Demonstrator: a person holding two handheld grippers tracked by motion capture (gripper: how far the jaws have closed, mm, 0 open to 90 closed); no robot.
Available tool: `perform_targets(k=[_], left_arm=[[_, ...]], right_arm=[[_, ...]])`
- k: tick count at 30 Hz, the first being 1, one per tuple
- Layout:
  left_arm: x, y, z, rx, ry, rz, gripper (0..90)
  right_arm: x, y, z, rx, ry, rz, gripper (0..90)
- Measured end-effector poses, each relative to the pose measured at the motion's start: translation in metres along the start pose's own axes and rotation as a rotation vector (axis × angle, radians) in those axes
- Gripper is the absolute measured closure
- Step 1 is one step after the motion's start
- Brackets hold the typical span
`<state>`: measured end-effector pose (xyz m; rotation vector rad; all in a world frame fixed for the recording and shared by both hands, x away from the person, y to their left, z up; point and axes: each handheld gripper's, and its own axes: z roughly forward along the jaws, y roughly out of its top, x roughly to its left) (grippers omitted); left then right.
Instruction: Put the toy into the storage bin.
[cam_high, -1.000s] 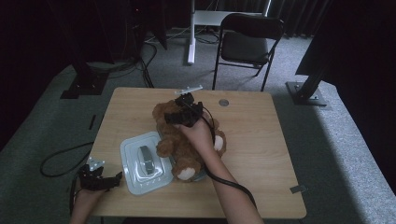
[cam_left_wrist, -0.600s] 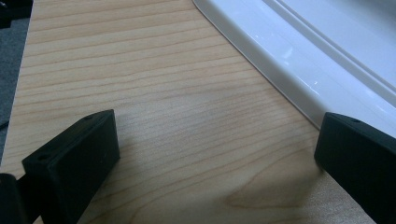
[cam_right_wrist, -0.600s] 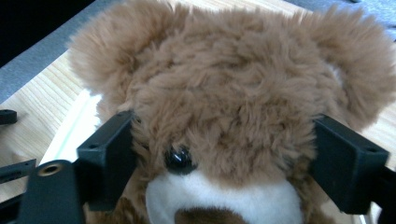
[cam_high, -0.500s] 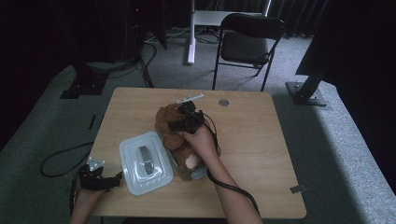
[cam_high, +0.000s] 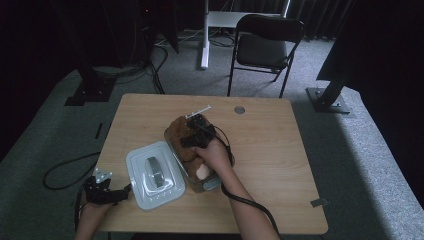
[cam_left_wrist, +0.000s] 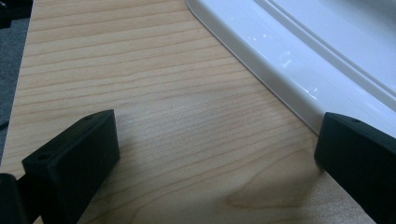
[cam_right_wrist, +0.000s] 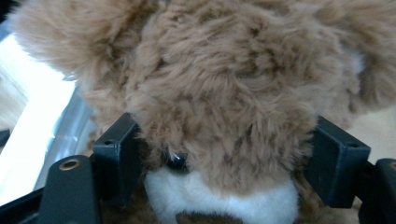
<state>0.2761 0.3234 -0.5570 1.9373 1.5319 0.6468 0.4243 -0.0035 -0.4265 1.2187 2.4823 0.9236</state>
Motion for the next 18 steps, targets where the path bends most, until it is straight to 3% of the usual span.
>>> perform_targets(k=[7, 14, 18], left_arm=[[0.000, 0.000, 0.000, 0.000, 0.000, 0.000, 0.6], [0.000, 0.000, 0.000, -0.001, 0.000, 0.000, 0.6], [0.000, 0.000, 0.000, -0.001, 0.000, -0.001, 0.6]], right_arm=[[-0.006, 0.000, 0.016, 0.102, 0.030, 0.003, 23.9], [-0.002, 0.000, 0.037, 0.218, -0.030, -0.015, 26.3], [-0.002, -0.002, 0.036, 0.185, -0.037, -0.015, 22.7]])
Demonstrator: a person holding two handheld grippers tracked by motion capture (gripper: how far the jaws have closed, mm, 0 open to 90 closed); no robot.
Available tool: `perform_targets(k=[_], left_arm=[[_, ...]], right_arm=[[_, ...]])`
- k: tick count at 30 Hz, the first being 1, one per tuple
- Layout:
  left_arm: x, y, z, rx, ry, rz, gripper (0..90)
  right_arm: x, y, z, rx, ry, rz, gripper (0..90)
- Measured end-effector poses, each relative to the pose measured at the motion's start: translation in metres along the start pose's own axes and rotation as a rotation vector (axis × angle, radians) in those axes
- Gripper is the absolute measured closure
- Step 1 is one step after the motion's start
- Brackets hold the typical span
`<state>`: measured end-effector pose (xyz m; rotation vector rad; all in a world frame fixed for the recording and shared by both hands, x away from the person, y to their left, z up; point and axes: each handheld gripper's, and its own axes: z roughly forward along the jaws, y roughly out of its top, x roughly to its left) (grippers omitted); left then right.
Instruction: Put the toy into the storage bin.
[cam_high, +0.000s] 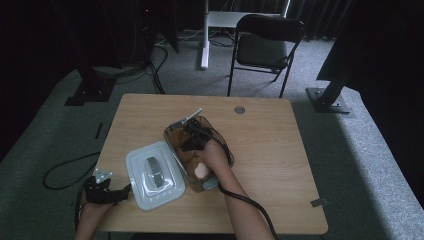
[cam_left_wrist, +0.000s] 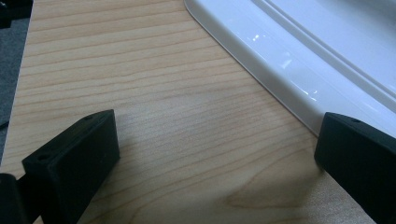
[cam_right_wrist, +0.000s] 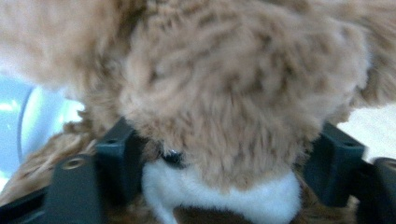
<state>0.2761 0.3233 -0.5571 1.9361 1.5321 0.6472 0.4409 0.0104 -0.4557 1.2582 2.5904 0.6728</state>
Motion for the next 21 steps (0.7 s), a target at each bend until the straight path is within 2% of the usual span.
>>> perform_targets(k=[4, 7, 10, 11, 15, 19, 21], left_arm=[[0.000, 0.000, 0.000, 0.001, 0.000, 0.000, 0.6], [0.000, 0.000, 0.000, 0.001, 0.000, 0.001, 0.6], [0.000, 0.000, 0.000, 0.001, 0.000, 0.001, 0.6], [0.000, 0.000, 0.000, 0.001, 0.000, 0.001, 0.6], [0.000, 0.000, 0.000, 0.001, 0.000, 0.001, 0.6], [0.000, 0.000, 0.000, -0.002, 0.001, -0.001, 0.6], [0.000, 0.000, 0.000, -0.001, 0.001, 0.000, 0.6]], right_arm=[[-0.007, -0.003, -0.014, -0.077, 0.052, 0.051, 12.8], [-0.012, -0.005, -0.023, -0.083, 0.092, 0.071, 12.7], [-0.012, -0.005, -0.031, -0.090, 0.102, 0.067, 15.5], [-0.014, -0.005, -0.041, -0.114, 0.107, 0.069, 19.4], [-0.015, -0.001, -0.060, -0.179, 0.141, 0.080, 21.3], [-0.012, 0.008, -0.067, -0.229, 0.144, 0.087, 23.1], [-0.010, 0.013, -0.066, -0.229, 0.143, 0.081, 25.5]])
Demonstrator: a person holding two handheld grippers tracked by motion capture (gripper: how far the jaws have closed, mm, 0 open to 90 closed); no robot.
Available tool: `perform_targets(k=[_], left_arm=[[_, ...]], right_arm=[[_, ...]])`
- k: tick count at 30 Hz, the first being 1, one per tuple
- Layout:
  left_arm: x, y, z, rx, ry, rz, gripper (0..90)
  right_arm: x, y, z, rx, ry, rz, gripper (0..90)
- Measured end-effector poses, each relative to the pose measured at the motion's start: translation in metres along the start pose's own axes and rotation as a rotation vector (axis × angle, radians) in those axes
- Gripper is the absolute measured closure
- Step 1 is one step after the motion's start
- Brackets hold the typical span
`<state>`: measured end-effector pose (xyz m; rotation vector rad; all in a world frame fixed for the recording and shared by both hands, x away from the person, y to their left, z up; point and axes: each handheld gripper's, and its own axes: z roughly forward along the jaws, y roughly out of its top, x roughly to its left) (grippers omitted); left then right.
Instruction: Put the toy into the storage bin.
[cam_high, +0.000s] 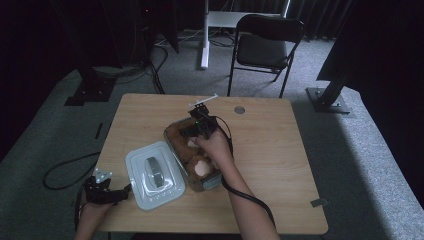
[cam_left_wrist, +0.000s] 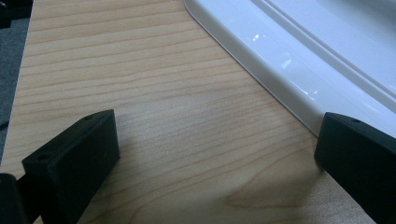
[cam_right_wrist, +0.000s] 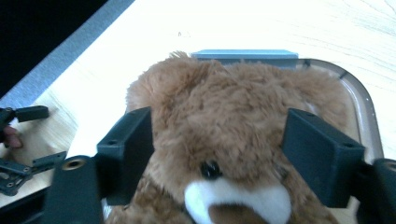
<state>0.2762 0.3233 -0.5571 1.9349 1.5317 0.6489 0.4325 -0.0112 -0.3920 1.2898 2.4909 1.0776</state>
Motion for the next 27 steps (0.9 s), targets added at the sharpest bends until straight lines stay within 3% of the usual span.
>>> perform_targets(k=[8, 13, 23, 26, 27], left_arm=[[0.000, 0.000, 0.000, 0.003, -0.001, 0.002, 0.6], [0.000, 0.000, 0.000, 0.002, -0.001, 0.001, 0.6], [0.000, 0.000, 0.000, 0.002, -0.001, 0.001, 0.6], [0.000, 0.000, 0.000, 0.002, -0.001, 0.000, 0.6], [0.000, 0.000, 0.000, 0.002, -0.001, 0.000, 0.6]], right_arm=[[0.003, 0.004, 0.025, 0.050, -0.045, -0.012, 27.7], [0.008, 0.001, 0.032, 0.075, -0.092, -0.055, 27.8], [0.002, -0.010, 0.051, 0.109, -0.089, -0.034, 32.2], [0.001, -0.011, 0.065, 0.175, -0.108, -0.050, 33.3], [0.001, -0.011, 0.065, 0.175, -0.108, -0.050, 33.3]])
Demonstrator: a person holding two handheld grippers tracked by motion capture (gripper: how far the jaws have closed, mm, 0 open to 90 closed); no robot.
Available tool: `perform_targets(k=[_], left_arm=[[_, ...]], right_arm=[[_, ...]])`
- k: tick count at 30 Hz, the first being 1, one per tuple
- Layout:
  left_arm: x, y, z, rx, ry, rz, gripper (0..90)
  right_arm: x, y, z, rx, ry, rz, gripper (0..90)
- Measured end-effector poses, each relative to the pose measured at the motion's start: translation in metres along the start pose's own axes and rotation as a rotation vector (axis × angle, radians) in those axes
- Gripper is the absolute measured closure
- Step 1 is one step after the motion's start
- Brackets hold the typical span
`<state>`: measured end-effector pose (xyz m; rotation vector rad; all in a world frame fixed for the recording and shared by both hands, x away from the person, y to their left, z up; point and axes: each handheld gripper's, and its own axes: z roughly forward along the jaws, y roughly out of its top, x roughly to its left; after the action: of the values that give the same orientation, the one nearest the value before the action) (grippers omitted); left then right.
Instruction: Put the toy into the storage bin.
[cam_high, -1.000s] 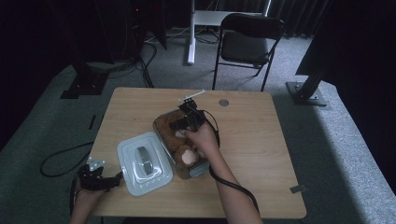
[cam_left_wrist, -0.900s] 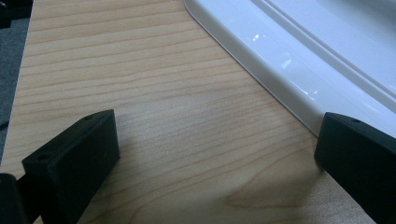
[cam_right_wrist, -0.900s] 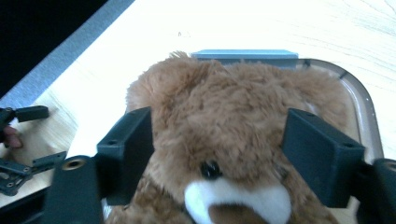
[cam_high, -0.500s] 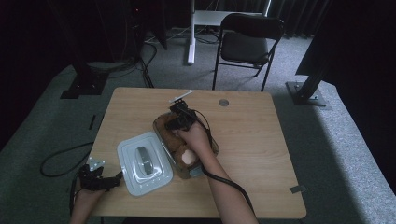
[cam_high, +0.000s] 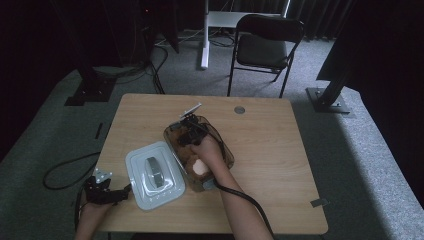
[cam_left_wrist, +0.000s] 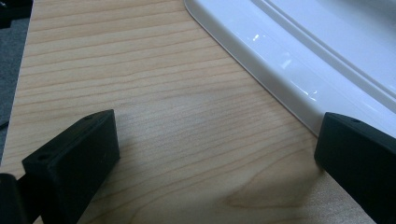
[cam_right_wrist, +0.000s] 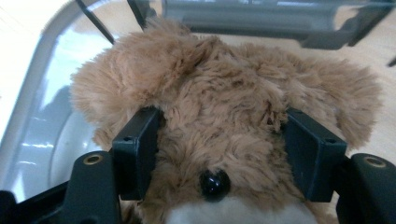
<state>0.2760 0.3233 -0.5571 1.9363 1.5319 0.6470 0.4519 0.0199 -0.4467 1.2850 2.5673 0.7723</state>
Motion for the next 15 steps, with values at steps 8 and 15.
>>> perform_targets(k=[8, 15], left_arm=[[0.000, 0.000, 0.000, 0.000, 0.001, 0.002, 0.6], [0.000, 0.000, 0.000, 0.002, 0.000, 0.005, 0.6]], right_arm=[[0.002, 0.004, 0.011, 0.041, -0.016, -0.008, 32.7], [-0.004, 0.007, 0.008, 0.015, 0.027, 0.027, 28.8]])
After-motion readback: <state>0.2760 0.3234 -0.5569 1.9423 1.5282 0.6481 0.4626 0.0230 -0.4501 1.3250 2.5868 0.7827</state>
